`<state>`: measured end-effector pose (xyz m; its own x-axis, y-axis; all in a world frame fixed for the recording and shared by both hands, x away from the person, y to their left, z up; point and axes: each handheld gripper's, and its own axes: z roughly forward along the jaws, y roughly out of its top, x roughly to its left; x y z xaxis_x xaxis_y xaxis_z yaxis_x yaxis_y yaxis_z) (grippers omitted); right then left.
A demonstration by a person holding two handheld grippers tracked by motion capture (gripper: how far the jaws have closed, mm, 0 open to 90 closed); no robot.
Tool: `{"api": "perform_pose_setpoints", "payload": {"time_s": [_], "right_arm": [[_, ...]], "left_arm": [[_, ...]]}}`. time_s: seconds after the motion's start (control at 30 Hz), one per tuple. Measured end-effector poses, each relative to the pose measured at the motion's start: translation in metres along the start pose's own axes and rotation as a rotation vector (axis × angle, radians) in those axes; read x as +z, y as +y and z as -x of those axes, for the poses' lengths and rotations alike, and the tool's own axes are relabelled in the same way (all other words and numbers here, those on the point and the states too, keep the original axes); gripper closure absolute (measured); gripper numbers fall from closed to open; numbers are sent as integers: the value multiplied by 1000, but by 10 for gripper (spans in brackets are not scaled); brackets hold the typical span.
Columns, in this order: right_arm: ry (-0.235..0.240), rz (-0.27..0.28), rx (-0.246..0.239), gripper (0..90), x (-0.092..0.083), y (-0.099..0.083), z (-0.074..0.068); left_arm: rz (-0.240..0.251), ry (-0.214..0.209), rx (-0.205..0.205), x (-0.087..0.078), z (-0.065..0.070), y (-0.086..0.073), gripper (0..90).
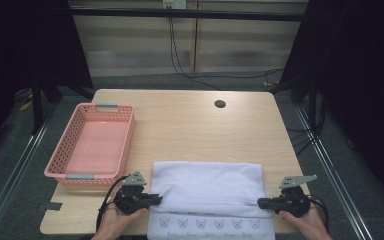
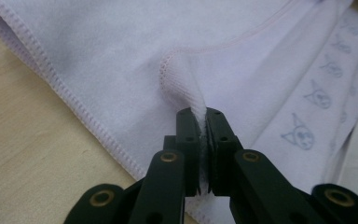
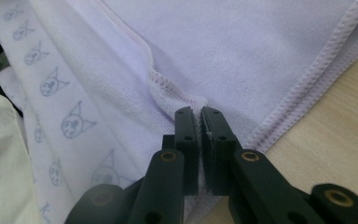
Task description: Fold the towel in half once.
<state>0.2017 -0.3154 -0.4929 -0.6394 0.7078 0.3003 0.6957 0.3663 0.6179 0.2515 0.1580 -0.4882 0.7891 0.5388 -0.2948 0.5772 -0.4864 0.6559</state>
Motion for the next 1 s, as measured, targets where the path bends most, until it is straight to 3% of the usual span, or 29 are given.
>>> {"api": "perform_pose_setpoints", "payload": {"time_s": [0.03, 0.07, 0.2, 0.47, 1.0], "right_arm": [[-1, -2, 5, 858, 1, 0, 0], [0, -4, 8, 858, 1, 0, 0], [-4, 0, -1, 861, 2, 0, 3], [-72, 23, 9, 861, 2, 6, 12], [-124, 45, 33, 861, 16, 36, 48]], "left_arm": [[-16, -8, 0, 2, -1, 0, 855], [-37, 12, 5, 4, -2, 1, 855], [-38, -8, -22, 7, -8, 3, 856], [-15, 27, -14, 20, -19, 19, 860], [26, 86, -20, 44, -52, 53, 862]]}}
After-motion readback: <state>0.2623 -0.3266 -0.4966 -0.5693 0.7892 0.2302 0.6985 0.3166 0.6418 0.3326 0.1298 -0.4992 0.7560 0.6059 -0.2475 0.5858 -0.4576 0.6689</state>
